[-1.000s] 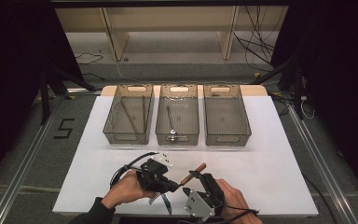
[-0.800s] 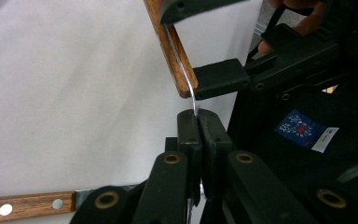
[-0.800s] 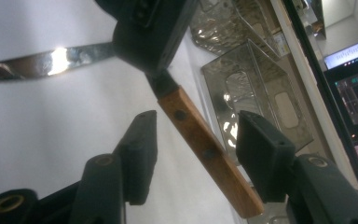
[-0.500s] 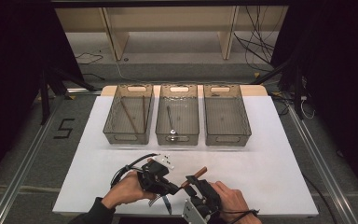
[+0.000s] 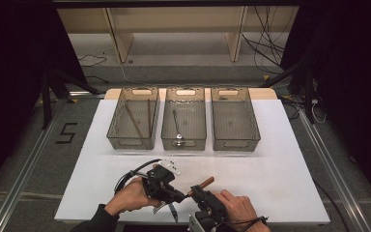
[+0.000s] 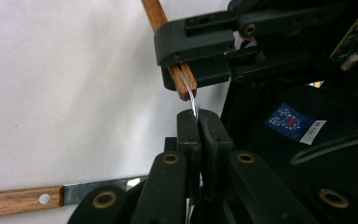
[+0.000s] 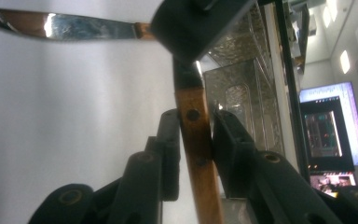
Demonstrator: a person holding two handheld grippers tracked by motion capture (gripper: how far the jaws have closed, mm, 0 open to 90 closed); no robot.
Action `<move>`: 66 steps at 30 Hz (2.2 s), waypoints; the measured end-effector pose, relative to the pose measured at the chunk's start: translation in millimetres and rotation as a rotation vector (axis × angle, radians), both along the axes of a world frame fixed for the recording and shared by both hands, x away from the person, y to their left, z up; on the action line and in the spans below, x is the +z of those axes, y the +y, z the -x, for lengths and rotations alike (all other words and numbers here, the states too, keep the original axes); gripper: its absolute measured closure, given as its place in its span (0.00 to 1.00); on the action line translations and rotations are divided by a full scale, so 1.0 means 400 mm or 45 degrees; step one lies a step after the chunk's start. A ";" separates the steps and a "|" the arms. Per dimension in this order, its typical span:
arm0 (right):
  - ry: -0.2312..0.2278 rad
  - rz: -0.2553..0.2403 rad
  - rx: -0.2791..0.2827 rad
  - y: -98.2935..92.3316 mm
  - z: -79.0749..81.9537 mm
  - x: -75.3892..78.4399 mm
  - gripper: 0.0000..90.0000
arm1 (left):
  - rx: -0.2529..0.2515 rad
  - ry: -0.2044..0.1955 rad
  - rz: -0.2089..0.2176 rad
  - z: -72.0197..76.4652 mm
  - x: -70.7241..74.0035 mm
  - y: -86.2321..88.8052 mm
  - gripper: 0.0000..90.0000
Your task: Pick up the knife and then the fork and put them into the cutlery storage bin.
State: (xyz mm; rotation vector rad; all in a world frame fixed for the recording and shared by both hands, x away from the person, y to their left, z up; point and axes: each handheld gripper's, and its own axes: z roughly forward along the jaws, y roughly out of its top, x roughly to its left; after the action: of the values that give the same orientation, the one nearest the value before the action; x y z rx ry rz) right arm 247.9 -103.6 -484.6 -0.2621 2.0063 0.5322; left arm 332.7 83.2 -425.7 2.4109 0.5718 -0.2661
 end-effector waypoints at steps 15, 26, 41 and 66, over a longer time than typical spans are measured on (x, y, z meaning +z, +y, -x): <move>-0.008 0.062 0.035 0.003 0.008 -0.005 0.86 | 0.129 -0.043 0.152 -0.015 0.049 0.053 0.74; 0.077 0.014 -0.006 -0.014 0.000 0.020 0.86 | 0.384 -0.186 0.311 -0.039 0.091 0.131 0.37; 0.213 -0.161 -0.090 -0.057 -0.029 0.077 0.86 | 0.639 -0.327 0.360 -0.057 0.076 0.246 0.27; 0.940 -1.000 -0.526 -0.194 -0.304 0.245 0.86 | 0.735 -0.482 0.451 0.020 -0.063 0.277 0.23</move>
State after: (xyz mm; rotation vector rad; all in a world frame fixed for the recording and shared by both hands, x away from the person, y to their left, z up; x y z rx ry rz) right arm 369.4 -181.0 -386.5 0.9271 2.2477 1.2004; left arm 324.8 193.8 -450.8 1.7993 0.9169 0.3062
